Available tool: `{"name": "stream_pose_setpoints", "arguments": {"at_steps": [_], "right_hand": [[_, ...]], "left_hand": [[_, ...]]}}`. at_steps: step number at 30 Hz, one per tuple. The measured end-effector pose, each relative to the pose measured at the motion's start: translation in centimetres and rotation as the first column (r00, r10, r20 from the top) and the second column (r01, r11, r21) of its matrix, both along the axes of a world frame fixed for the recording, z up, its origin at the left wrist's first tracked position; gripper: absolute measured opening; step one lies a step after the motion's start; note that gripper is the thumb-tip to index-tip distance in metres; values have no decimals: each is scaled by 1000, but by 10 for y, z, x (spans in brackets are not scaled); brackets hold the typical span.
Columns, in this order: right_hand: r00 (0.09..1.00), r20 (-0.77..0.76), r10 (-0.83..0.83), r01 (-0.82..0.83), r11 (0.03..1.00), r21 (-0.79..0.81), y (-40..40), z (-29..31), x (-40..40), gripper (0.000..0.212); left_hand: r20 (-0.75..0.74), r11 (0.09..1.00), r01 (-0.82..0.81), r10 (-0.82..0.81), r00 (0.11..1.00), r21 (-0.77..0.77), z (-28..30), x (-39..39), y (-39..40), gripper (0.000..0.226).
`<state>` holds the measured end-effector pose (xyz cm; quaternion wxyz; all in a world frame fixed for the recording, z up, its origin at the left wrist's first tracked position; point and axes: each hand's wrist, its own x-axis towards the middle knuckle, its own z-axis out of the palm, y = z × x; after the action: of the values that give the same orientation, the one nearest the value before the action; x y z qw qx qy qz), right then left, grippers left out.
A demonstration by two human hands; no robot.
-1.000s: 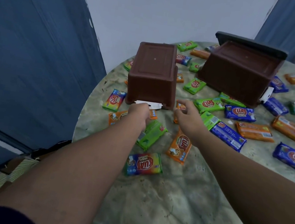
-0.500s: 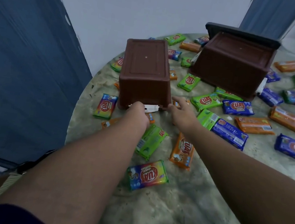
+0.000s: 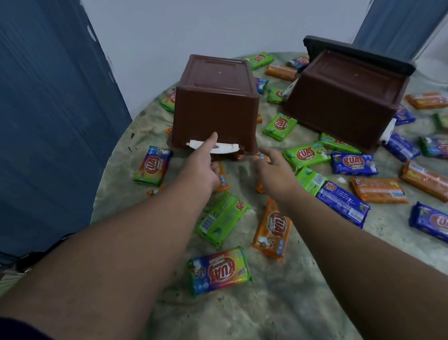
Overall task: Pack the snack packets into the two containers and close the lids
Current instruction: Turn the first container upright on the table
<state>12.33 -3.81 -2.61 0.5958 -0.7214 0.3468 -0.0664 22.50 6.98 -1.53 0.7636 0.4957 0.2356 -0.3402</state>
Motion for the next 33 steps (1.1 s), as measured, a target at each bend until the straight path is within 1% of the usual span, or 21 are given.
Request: {"name": "stream_pose_setpoints", "arguments": {"at_steps": [2, 4, 5, 8, 9, 10, 12, 15, 16, 18, 20, 21, 23, 24, 25, 26, 27, 29, 30, 31, 33], "right_hand": [[1000, 0, -1, 1, 1000, 9, -1, 1, 1, 36], [1000, -7, 0, 1, 1000, 25, 0, 4, 0, 42], [1000, -8, -5, 5, 999, 32, -1, 5, -1, 44], [1000, -18, -22, 23, 998, 64, -1, 14, -5, 44], [1000, -11, -29, 30, 997, 73, -3, 15, -6, 44], [999, -7, -45, 45, 996, 79, -3, 20, -8, 45], [996, -12, -91, 92, 991, 101, -3, 23, -9, 46], [987, 35, -156, 148, 974, 170, -5, 29, -10, 44], [981, 58, -184, 170, 966, 196, -5, 31, -10, 44], [962, 109, -250, 220, 947, 232, -2, 41, -15, 52], [918, 167, -360, 307, 911, 277, -5, 41, -20, 48], [888, 184, -422, 353, 880, 316, -7, 41, -22, 50], [812, 176, -557, 454, 792, 408, -15, 39, -31, 64], [793, 163, -587, 466, 757, 458, -19, 40, -37, 64], [781, 169, -601, 461, 737, 494, -22, 40, -40, 60], [791, 177, -586, 425, 734, 529, -25, 42, -45, 58], [799, 183, -573, 386, 722, 574, -30, 41, -49, 60], [840, 223, -495, 283, 750, 598, -31, 43, -55, 72], [859, 246, -449, 218, 755, 618, -30, 45, -57, 76], [862, 253, -440, 193, 745, 638, -29, 45, -59, 77], [869, 249, -427, 163, 724, 670, -34, 42, -64, 70]], "left_hand": [[31, 998, -51, 52, 998, -25, 5, 2, 1, 35], [49, 993, -92, 96, 994, -70, 8, 7, 2, 41], [56, 991, -100, 105, 993, -92, 12, 9, 4, 41], [52, 980, -117, 127, 991, -162, 21, 19, 13, 32], [57, 977, -109, 121, 991, -184, 25, 21, 18, 34], [76, 978, -86, 102, 992, -192, 27, 24, 25, 37], [160, 988, -9, 34, 987, -157, 30, 26, 37, 44], [293, 989, 134, -110, 950, -62, 33, 29, 63, 43], [338, 984, 176, -157, 928, -26, 33, 33, 74, 41], [450, 963, 268, -251, 857, 27, 37, 39, 95, 38], [573, 932, 347, -341, 745, 103, 40, 48, 111, 39], [604, 917, 373, -379, 701, 142, 44, 50, 116, 42], [642, 896, 396, -424, 639, 198, 50, 49, 122, 38], [652, 893, 382, -440, 618, 240, 56, 45, 124, 38], [658, 888, 360, -455, 601, 285, 59, 42, 124, 43], [665, 886, 326, -462, 587, 329, 61, 37, 124, 45], [684, 884, 302, -467, 561, 357, 63, 33, 123, 45], [723, 879, 243, -476, 500, 411, 64, 25, 121, 37], [732, 881, 208, -469, 494, 424, 61, 23, 121, 35], [739, 894, 179, -442, 509, 411, 60, 19, 122, 34], [723, 920, 147, -378, 579, 363, 65, 4, 125, 42]]}}
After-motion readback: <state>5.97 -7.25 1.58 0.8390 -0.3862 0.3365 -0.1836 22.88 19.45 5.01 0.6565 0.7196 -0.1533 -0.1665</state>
